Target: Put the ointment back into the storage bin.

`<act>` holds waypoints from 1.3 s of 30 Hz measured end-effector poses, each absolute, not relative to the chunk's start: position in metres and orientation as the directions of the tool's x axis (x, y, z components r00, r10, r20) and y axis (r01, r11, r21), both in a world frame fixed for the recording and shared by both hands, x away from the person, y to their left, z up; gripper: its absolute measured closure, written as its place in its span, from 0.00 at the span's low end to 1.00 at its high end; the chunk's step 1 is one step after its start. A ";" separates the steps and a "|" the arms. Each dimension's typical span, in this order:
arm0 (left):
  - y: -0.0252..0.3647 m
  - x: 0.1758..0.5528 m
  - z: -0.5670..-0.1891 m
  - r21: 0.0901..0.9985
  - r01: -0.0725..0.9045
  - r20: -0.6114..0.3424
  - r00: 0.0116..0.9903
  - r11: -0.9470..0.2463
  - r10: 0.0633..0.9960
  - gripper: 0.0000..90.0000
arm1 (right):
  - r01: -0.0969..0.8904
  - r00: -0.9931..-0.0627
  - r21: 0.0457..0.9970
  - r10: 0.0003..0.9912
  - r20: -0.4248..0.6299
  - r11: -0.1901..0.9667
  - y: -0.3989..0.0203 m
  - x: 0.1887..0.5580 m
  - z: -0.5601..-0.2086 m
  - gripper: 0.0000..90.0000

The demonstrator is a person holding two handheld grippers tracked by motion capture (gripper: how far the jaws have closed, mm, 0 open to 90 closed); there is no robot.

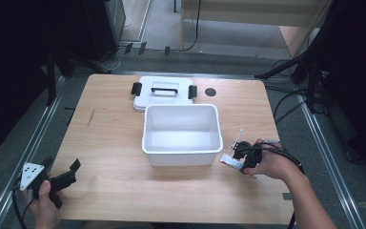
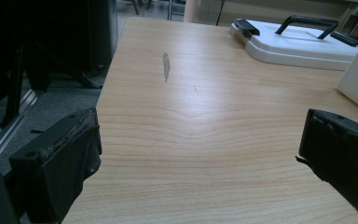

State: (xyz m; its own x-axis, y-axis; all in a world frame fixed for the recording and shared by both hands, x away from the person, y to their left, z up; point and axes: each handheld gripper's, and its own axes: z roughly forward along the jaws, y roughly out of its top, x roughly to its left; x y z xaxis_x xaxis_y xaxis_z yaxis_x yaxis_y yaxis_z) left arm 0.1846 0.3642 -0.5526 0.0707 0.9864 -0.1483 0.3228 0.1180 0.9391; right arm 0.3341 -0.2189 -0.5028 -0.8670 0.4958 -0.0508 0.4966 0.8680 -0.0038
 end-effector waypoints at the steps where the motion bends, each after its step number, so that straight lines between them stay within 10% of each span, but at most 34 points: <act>1: 0.364 0.185 -0.553 0.939 0.323 -0.148 0.071 0.118 0.986 0.00 | 0.497 -0.867 -0.004 0.496 -0.051 0.868 -0.219 0.334 -0.503 0.78; 39: 0.365 0.185 -0.552 0.934 0.336 -0.155 0.067 0.124 0.986 0.00 | 0.778 -0.623 0.076 0.781 -0.035 0.624 -0.237 0.353 -0.445 0.80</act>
State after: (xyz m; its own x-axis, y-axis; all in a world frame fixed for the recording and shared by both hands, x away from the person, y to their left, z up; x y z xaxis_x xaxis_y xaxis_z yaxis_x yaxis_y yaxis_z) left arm 0.1855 0.3647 -0.5524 0.0675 0.9856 -0.1548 0.3357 0.1237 0.9338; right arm 0.3527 -0.2365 -0.4445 -0.6232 0.7813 -0.0353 0.7778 0.6239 0.0761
